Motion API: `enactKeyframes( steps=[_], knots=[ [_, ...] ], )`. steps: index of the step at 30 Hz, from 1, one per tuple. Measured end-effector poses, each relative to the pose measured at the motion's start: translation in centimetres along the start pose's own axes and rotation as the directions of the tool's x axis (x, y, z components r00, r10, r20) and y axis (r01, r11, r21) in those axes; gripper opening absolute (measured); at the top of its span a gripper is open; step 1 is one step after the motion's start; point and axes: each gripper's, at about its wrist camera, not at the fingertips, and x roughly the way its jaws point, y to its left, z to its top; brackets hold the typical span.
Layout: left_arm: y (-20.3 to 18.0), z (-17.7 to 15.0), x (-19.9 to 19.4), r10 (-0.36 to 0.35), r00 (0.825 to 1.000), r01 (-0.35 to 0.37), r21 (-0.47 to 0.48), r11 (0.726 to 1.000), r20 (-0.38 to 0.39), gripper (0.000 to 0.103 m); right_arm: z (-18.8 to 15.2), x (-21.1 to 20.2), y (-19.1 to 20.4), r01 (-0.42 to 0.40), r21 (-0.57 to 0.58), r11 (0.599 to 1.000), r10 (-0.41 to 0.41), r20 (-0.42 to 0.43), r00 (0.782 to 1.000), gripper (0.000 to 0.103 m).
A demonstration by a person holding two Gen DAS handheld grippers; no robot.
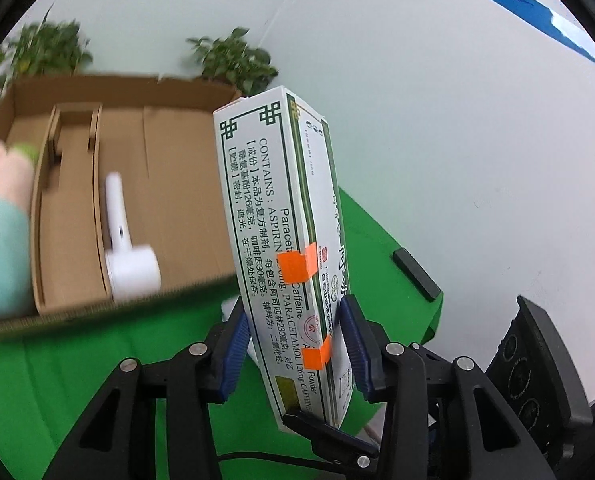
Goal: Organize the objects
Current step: 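Lift the medicine box upright and lower it into the box beside the fan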
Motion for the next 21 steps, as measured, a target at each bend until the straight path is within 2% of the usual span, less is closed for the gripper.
enactKeyframes(
  steps=[6, 11, 16, 21],
  knots=[
    [-2.3, 3.6, -0.3, 0.026, 0.999, -0.03, 0.09, 0.995, 0.043, 0.04, 2.8, 0.5, -1.7, -0.002, -0.009, 1.0, 0.003, 0.05, 0.999, 0.059],
    [-1.2, 8.8, 0.4, 0.053, 0.998, -0.056, 0.101, 0.993, 0.038, 0.04, 5.9, 2.4, -4.1, -0.029, 0.024, 0.999, 0.028, 0.055, 0.998, 0.059],
    [0.4, 12.7, 2.2, 0.076, 0.997, -0.075, 0.072, 0.995, -0.001, 0.04, 9.3, 5.3, -6.4, -0.071, 0.067, 0.995, 0.071, -0.005, 0.997, 0.059],
    [2.0, 14.5, 4.0, 0.094, 0.995, -0.092, 0.055, 0.994, -0.033, 0.04, 10.5, 7.4, -7.5, -0.099, 0.121, 0.988, 0.108, -0.068, 0.992, 0.059]
  ],
)
